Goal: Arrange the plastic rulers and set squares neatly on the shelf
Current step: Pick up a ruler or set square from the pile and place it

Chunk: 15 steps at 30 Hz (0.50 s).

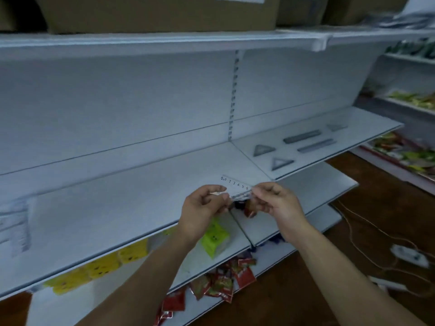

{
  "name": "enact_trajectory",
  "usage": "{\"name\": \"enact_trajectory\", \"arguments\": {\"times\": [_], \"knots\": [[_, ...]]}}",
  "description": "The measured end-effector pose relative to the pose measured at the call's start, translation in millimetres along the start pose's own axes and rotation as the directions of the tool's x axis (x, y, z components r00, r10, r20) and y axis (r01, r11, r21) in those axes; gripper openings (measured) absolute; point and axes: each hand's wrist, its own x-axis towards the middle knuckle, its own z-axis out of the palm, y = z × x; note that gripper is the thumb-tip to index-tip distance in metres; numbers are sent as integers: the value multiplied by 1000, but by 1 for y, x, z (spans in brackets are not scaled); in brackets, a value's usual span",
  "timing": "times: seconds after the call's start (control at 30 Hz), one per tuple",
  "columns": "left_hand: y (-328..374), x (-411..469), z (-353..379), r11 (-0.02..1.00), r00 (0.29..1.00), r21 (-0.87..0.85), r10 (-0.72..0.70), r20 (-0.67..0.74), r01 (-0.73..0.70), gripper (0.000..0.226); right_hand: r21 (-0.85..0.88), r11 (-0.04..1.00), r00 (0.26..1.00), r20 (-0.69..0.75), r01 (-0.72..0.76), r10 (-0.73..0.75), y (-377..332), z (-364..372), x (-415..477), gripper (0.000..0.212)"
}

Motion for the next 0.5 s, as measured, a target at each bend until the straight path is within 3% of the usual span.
{"name": "enact_trajectory", "arguments": {"times": [0.1, 0.5], "knots": [[-9, 17, 64, 1000, 995, 30, -1, 96, -2, 8, 27, 1000, 994, -113, 9, -5, -4, -66, 6, 6], [-34, 111, 207, 996, 950, 85, -39, 311, 13, 9, 53, 999, 951, -309, 4, 12, -12, -206, 72, 8]]}}
